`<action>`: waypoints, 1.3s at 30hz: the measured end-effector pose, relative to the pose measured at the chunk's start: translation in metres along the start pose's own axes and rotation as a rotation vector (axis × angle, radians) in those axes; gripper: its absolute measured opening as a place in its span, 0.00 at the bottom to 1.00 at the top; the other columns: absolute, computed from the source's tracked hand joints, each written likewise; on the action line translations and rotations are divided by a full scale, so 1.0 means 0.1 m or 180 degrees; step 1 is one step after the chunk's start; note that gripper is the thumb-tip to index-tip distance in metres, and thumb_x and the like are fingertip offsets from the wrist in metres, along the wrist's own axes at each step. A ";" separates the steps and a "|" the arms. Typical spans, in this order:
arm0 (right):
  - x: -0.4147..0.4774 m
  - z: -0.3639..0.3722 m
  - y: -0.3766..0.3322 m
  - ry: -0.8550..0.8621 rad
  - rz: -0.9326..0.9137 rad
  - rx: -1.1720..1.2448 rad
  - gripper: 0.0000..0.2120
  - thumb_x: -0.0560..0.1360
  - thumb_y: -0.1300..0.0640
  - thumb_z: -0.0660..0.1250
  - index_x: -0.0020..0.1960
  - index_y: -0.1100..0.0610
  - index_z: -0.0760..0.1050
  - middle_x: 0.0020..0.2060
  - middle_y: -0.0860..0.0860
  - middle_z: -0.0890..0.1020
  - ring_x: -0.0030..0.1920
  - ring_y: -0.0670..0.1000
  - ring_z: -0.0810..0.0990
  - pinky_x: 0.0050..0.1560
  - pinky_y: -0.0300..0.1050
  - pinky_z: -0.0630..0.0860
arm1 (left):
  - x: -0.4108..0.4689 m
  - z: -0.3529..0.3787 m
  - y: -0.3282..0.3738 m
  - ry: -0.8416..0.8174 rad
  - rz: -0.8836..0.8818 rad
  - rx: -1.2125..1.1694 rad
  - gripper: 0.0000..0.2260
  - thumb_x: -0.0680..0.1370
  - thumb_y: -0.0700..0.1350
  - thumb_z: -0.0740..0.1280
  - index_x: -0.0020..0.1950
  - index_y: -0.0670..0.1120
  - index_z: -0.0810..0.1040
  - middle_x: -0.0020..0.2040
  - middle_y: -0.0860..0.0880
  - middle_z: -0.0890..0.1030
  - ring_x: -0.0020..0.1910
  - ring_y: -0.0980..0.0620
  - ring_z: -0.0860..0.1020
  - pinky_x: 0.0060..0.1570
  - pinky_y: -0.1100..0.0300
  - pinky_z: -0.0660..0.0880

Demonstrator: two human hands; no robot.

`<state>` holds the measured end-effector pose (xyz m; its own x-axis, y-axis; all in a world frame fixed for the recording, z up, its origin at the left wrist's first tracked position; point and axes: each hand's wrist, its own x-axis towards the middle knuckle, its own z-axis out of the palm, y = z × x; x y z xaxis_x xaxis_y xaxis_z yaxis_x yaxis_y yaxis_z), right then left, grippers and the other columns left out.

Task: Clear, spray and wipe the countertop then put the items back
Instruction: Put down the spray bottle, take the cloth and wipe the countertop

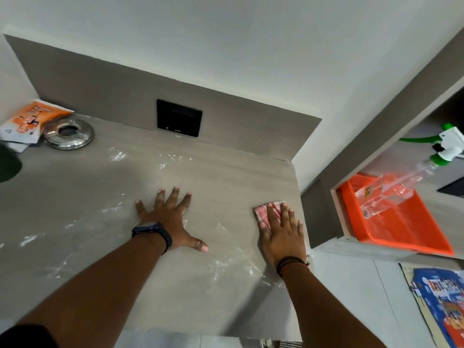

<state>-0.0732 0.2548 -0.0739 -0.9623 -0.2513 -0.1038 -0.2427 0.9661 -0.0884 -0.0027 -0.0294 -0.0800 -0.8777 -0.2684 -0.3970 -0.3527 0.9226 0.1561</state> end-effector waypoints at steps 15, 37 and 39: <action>0.23 0.05 -0.91 -0.0016 -0.0427 0.0189 0.27 0.80 0.44 0.46 0.78 0.45 0.50 0.79 0.53 0.48 0.78 0.55 0.45 0.76 0.56 0.44 | -0.14 0.26 -0.16 0.0801 0.0148 0.0077 0.62 0.46 0.89 0.43 0.74 0.62 0.30 0.78 0.53 0.34 0.76 0.47 0.33 0.67 0.35 0.29; -0.80 0.10 -0.01 0.0166 0.0718 0.0320 0.26 0.80 0.43 0.49 0.77 0.46 0.52 0.78 0.53 0.53 0.77 0.55 0.51 0.75 0.53 0.50 | -0.37 0.26 -0.22 0.0800 0.0203 0.0064 0.60 0.49 0.88 0.41 0.76 0.62 0.35 0.79 0.53 0.36 0.76 0.48 0.34 0.68 0.37 0.28; -0.69 0.08 -0.06 0.0188 0.0859 0.0333 0.27 0.81 0.43 0.49 0.78 0.46 0.50 0.78 0.53 0.53 0.77 0.55 0.51 0.75 0.54 0.50 | -0.37 0.27 -0.23 0.0815 0.0232 0.0037 0.60 0.49 0.88 0.41 0.76 0.61 0.35 0.79 0.53 0.37 0.76 0.47 0.34 0.68 0.37 0.29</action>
<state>-0.0048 0.2660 -0.0739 -0.9966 0.0207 -0.0798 0.0339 0.9853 -0.1676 0.0464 -0.0333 -0.0930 -0.9547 -0.2609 -0.1431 -0.2829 0.9449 0.1648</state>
